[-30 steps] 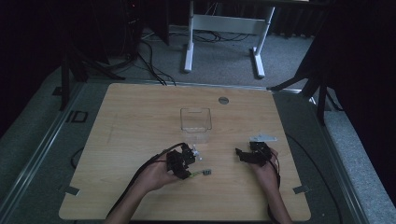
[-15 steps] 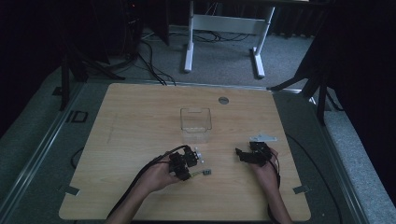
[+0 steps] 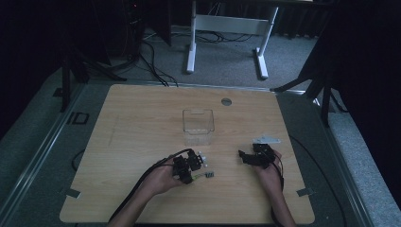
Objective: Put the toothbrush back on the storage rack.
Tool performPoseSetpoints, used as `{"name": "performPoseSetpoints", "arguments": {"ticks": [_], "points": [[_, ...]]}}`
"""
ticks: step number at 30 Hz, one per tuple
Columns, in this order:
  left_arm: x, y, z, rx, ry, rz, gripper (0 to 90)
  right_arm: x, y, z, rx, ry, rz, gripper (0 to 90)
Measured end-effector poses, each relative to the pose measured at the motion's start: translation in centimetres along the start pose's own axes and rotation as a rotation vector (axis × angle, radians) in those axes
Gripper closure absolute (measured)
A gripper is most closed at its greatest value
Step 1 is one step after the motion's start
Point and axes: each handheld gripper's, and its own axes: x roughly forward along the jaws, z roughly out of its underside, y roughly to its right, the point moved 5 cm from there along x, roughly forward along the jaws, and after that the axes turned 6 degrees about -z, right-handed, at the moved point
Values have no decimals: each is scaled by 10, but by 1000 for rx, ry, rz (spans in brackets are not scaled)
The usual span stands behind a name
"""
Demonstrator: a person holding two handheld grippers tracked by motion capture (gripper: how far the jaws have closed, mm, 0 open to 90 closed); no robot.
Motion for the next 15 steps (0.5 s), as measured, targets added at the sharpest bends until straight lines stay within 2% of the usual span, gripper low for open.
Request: {"name": "performPoseSetpoints", "arguments": {"ticks": [10, 15], "points": [[5, -1, 0, 10, -17, 0, 796, 0, 0, 0, 0, 0, 0, 257], [5, -2, -1, -1, -9, 13, 808, 0, 0, 0, 0, 0, 0, 257]]}}
